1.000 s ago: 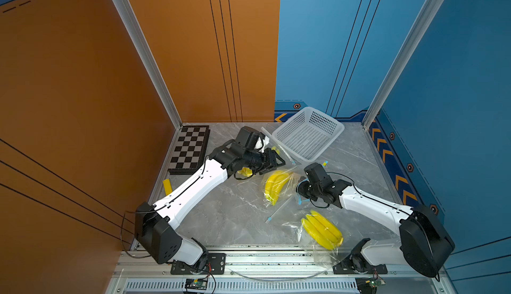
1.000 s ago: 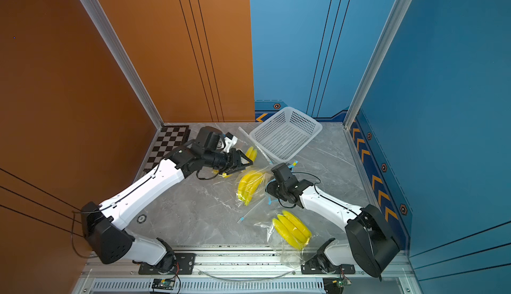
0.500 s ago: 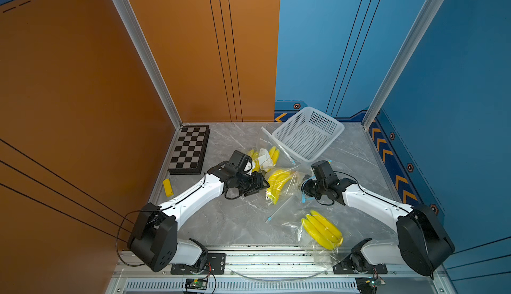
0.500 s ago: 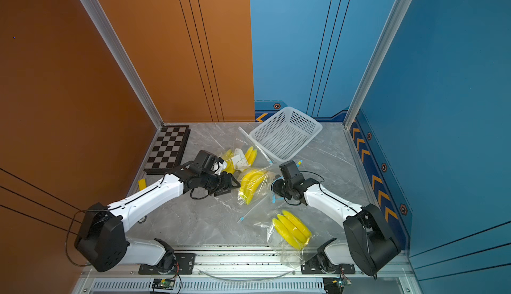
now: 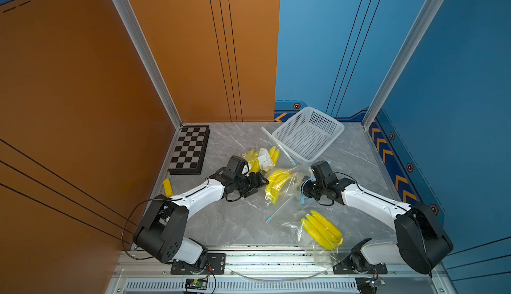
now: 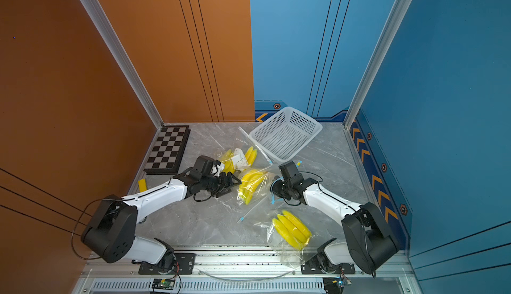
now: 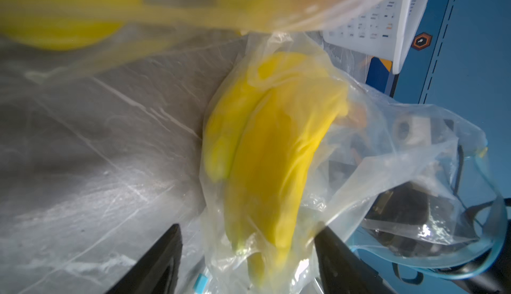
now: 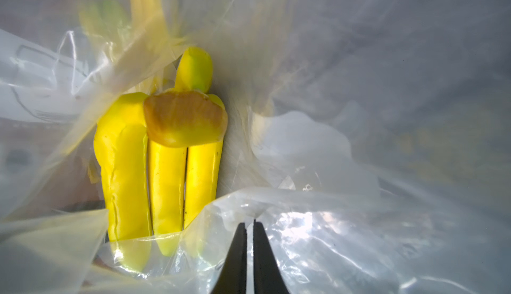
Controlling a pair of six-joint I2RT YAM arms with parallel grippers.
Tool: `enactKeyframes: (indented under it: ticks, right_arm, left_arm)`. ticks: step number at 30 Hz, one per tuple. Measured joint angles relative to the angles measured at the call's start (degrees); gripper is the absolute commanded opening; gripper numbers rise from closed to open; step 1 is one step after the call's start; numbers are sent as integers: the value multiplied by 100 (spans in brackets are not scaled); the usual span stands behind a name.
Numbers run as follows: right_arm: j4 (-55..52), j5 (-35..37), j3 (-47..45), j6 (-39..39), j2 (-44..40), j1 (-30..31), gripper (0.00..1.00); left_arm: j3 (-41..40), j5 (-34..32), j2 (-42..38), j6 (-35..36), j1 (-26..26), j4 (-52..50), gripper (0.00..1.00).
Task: Open the zip-top bag and take out the banana
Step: Adjust the zipper food storage bag at the center of the board.
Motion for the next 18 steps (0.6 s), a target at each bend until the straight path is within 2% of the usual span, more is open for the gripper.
enactKeyframes:
  ticks: [5,10,13,17,18]
  right_arm:
    - [0,-22,2,0,4,2,10]
    - [0,-24,28,2,98,2,10]
    - [0,-24,81,2,188,9,10]
    - [2,-24,109,2,260,55,9]
    - [2,-22,114,2,275,70,10]
  left_arm:
    - [68,92,164,-20,192,372,69]
    - [153,229,560,-20,157,590,64]
    - [177,306,708,-39,107,682,51]
    - [201,382,728,-87,98,811,27]
    - [210,400,728,-107,101,831,18]
